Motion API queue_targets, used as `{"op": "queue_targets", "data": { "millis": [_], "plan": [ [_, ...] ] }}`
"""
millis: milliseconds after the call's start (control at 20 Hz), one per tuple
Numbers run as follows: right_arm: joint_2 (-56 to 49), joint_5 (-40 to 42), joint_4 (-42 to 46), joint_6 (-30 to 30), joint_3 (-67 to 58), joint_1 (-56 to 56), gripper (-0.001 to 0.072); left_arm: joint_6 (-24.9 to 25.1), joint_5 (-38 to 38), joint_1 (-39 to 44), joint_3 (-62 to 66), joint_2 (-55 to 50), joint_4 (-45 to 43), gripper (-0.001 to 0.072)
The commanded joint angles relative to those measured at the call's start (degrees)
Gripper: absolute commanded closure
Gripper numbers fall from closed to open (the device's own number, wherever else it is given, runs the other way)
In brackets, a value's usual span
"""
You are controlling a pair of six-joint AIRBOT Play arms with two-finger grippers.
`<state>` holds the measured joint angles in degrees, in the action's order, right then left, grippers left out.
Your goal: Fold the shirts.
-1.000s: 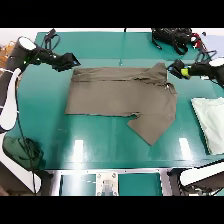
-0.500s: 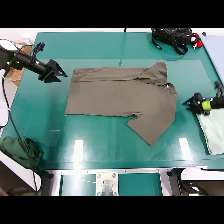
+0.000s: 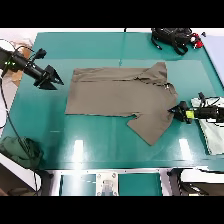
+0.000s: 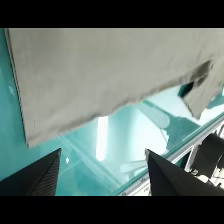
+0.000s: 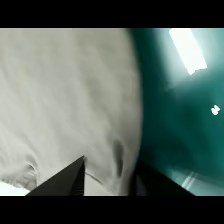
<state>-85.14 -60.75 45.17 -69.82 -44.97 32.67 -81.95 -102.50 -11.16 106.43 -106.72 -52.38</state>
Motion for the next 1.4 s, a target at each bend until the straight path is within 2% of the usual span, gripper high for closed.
{"op": "queue_targets", "data": {
  "millis": [0, 100, 250, 300, 350, 400, 550, 700, 800, 850, 950, 1000, 1150, 1350],
  "plan": [
    [-0.83, 3.34, -2.14, 3.02, 0.68, -1.97, 0.0361, 1.27, 2.75, -0.20, -7.08, 4.04, -6.75, 0.0117],
    [-0.83, 3.34, -2.14, 4.15, 0.70, -1.90, 0.0361, 1.46, 6.43, -0.48, -12.87, 5.60, -10.93, 0.0117],
    [-0.83, 3.34, -2.16, 4.52, 0.70, -1.95, 0.0363, 1.51, 15.37, -0.48, -22.67, 5.75, -6.64, 0.0098],
    [-0.83, 3.34, -2.16, 4.52, 0.70, -1.97, 0.0372, 1.53, 18.18, -0.48, -26.25, 5.75, -5.99, 0.0097],
    [-0.83, 3.37, -2.16, 4.52, 0.70, -1.97, 0.0421, 1.68, 21.07, -0.48, -29.81, 5.73, -5.79, 0.0097],
    [-0.83, 3.39, -2.19, 4.52, 0.70, -1.97, 0.0428, 2.21, 23.71, -0.48, -32.70, 5.73, -5.11, 0.0097],
    [-0.83, 3.34, -2.19, 4.50, 0.70, -1.97, 0.0428, 5.95, 30.64, -0.42, -39.30, 5.64, 2.36, 0.0099],
    [-0.83, 3.32, -2.36, 4.50, 0.70, -1.97, 0.0428, 10.38, 31.58, 0.87, -42.12, 5.64, 8.74, 0.0102],
    [-0.83, 2.86, -2.32, 4.50, 0.70, -1.97, 0.0429, 12.96, 30.93, 1.22, -41.75, 5.64, 11.37, 0.0402],
    [-0.81, 2.10, -2.32, 4.52, 0.70, -1.86, 0.0431, 13.44, 30.08, 1.20, -41.09, 5.64, 11.72, 0.0478],
    [-0.81, 0.63, -2.14, 4.55, 0.52, -1.60, 0.0495, 13.51, 27.54, 1.22, -39.39, 5.64, 11.10, 0.0682],
    [-0.74, -0.55, -2.10, 4.57, 0.22, -1.25, 0.0498, 13.42, 26.43, 1.22, -38.45, 5.66, 10.47, 0.0680],
    [1.05, -3.30, -2.14, 5.20, -0.61, 0.11, 0.0688, 12.96, 25.27, 1.22, -36.04, 6.43, 9.79, 0.0681],
    [9.16, -5.77, -3.06, 5.16, -2.75, 1.49, 0.0687, 12.98, 24.04, 1.22, -34.18, 13.77, 9.75, 0.0682]
  ]
}}
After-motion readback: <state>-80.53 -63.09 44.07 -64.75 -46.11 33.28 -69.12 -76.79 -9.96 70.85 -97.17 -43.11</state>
